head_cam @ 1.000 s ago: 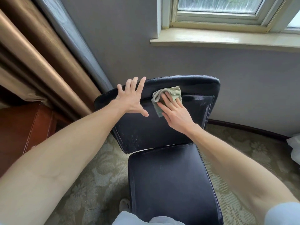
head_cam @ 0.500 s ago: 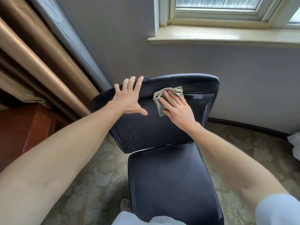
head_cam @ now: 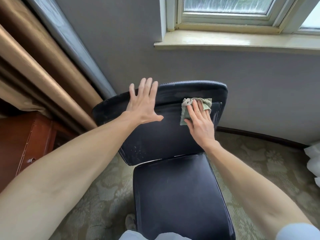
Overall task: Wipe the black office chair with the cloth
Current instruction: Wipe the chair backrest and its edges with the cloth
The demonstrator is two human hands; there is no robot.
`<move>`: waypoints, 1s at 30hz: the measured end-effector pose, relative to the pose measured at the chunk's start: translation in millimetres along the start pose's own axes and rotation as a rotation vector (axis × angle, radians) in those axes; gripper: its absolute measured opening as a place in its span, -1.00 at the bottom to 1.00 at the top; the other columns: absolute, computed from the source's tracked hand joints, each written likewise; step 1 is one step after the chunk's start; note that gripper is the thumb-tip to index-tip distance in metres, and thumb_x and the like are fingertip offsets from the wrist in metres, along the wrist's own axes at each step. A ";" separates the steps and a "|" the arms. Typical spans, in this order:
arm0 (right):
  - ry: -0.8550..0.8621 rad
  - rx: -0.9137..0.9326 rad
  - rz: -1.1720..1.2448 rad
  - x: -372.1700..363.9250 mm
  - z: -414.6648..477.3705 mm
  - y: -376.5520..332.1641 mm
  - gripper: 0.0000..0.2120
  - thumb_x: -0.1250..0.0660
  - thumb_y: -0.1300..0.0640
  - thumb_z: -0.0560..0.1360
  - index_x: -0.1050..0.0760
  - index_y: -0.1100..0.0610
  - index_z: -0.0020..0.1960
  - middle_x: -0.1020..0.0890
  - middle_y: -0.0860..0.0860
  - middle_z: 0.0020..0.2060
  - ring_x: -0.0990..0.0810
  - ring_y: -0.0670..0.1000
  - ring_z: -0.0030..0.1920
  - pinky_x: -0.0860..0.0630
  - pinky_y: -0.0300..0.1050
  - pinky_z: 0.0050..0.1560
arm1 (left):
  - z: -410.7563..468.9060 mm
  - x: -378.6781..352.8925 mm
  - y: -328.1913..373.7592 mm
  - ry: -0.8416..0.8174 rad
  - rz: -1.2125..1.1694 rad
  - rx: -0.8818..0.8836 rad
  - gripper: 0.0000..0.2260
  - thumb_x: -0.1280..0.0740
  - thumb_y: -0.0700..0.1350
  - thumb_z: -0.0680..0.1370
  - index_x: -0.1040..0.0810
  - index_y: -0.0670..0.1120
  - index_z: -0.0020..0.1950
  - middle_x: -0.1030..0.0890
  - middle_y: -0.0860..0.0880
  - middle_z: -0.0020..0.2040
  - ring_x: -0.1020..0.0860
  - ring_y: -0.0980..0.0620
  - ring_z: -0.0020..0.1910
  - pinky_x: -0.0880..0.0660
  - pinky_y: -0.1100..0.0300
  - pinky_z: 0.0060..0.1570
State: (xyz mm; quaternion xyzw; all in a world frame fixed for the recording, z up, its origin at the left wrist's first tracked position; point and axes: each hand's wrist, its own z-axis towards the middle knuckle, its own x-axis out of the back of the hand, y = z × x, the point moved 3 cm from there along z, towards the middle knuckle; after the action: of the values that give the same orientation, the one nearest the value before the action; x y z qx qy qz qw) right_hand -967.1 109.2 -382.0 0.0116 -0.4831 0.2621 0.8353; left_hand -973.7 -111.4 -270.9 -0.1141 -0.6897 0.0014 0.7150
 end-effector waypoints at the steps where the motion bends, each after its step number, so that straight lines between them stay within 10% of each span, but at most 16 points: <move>1: 0.006 0.001 0.007 -2.2 0.7 -5.7 -0.45 -0.29 0.07 0.57 -0.24 0.17 0.50 -0.28 0.14 0.49 -0.16 0.14 0.52 -0.19 0.15 0.47 | 5.9 3.2 12.9 0.012 0.004 -0.046 0.10 -0.38 0.37 0.31 0.14 -0.13 0.58 0.09 -0.17 0.58 0.13 -0.18 0.56 0.08 -0.32 0.43; 12: 0.111 0.082 -0.053 -1.9 0.7 19.2 -0.54 -0.29 0.05 0.58 -0.37 0.13 0.44 -0.41 0.07 0.42 -0.52 0.15 0.26 -0.39 0.06 0.34 | 32.2 2.4 59.9 -0.031 0.103 -0.067 0.16 -0.39 0.35 0.29 0.28 -0.10 0.56 0.03 -0.17 0.54 0.01 -0.20 0.51 0.00 -0.40 0.38; 30: 0.309 -0.298 0.094 -5.9 -1.1 27.2 -0.71 -0.27 0.11 0.58 -0.57 0.14 0.26 -0.58 0.11 0.25 -0.47 0.17 0.34 -0.49 0.07 0.26 | 33.1 10.1 39.3 -0.180 0.010 -0.206 0.18 -0.41 0.35 0.29 0.33 -0.04 0.56 0.25 -0.10 0.58 0.22 -0.12 0.55 0.10 -0.28 0.44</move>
State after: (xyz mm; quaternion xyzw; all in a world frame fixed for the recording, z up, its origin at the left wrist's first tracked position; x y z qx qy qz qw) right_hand -980.8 130.4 -393.7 -0.1746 -0.3829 0.2251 0.8788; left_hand -999.7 -66.2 -266.7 -0.1898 -0.7469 -0.0558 0.6348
